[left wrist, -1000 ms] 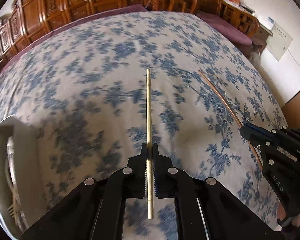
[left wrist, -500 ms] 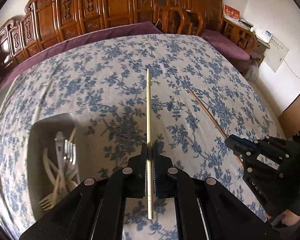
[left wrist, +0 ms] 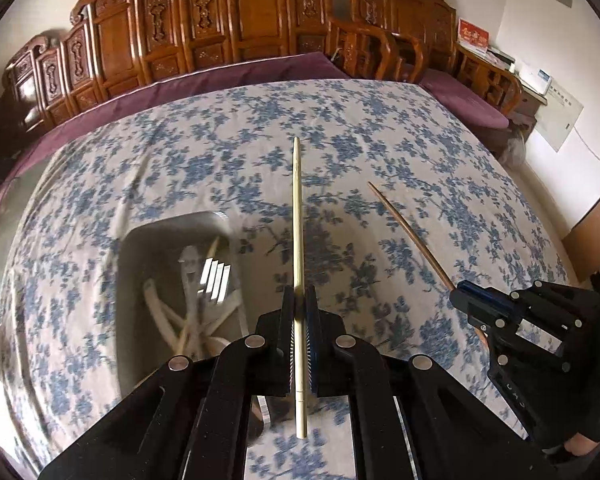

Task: Organize utensils
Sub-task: 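Carry the bamboo chopstick in the left tool into the grey tray and release, then carry the bamboo chopstick in the right tool into the grey tray and open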

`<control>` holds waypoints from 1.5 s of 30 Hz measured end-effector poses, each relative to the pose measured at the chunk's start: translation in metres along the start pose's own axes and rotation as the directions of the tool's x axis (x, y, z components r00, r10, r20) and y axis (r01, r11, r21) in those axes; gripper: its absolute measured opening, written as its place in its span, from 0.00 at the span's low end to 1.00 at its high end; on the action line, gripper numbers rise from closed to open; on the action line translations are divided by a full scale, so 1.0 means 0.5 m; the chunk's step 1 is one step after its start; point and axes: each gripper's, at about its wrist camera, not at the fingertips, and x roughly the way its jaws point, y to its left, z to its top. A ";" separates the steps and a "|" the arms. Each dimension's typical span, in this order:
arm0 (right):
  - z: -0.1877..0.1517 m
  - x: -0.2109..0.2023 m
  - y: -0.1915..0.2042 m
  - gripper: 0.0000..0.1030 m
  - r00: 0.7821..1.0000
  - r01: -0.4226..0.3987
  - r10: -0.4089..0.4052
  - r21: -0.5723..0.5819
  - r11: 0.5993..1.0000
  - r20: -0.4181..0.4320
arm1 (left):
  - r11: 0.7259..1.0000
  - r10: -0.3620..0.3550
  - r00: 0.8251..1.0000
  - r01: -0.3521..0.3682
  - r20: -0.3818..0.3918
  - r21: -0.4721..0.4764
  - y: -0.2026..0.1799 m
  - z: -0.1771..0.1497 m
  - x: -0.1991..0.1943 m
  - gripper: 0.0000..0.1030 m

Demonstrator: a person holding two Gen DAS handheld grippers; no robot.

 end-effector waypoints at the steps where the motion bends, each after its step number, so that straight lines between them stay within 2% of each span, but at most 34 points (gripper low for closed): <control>1: 0.002 0.000 0.008 0.06 1.000 -0.007 0.007 -0.001 1.000 0.002 | 1.000 0.004 1.000 -0.004 -0.001 -0.004 0.011 -0.003 -0.002 0.04; 12: 0.036 0.006 0.077 0.06 0.998 -0.062 0.062 -0.007 0.998 0.010 | 0.999 0.047 0.999 -0.048 -0.025 -0.015 0.109 -0.030 0.001 0.04; 21: 0.050 0.011 0.119 0.06 0.996 -0.089 0.089 -0.031 0.996 0.006 | 0.998 0.061 0.995 -0.063 -0.078 -0.031 0.167 -0.058 0.044 0.04; 32: 0.051 0.013 0.134 0.06 0.996 -0.091 0.090 -0.046 0.995 -0.005 | 0.996 0.085 0.988 -0.086 -0.131 0.002 0.192 -0.076 0.087 0.04; 35: 0.053 0.013 0.135 0.06 0.996 -0.094 0.094 -0.044 0.995 -0.005 | 0.998 0.068 0.986 -0.070 -0.150 -0.005 0.197 -0.079 0.097 0.04; 40: 0.057 0.012 0.142 0.06 0.994 -0.106 0.105 -0.041 0.994 -0.003 | 0.998 0.060 0.989 -0.064 -0.139 -0.025 0.201 -0.080 0.089 0.06; 43: 0.060 0.012 0.154 0.06 0.993 -0.114 0.114 -0.044 0.992 -0.004 | 0.998 0.057 0.991 -0.062 -0.117 -0.034 0.207 -0.084 0.071 0.21; 45: 0.063 0.011 0.165 0.06 0.993 -0.118 0.118 -0.054 0.992 -0.003 | 0.998 0.058 0.994 -0.061 -0.095 -0.035 0.213 -0.089 0.052 0.24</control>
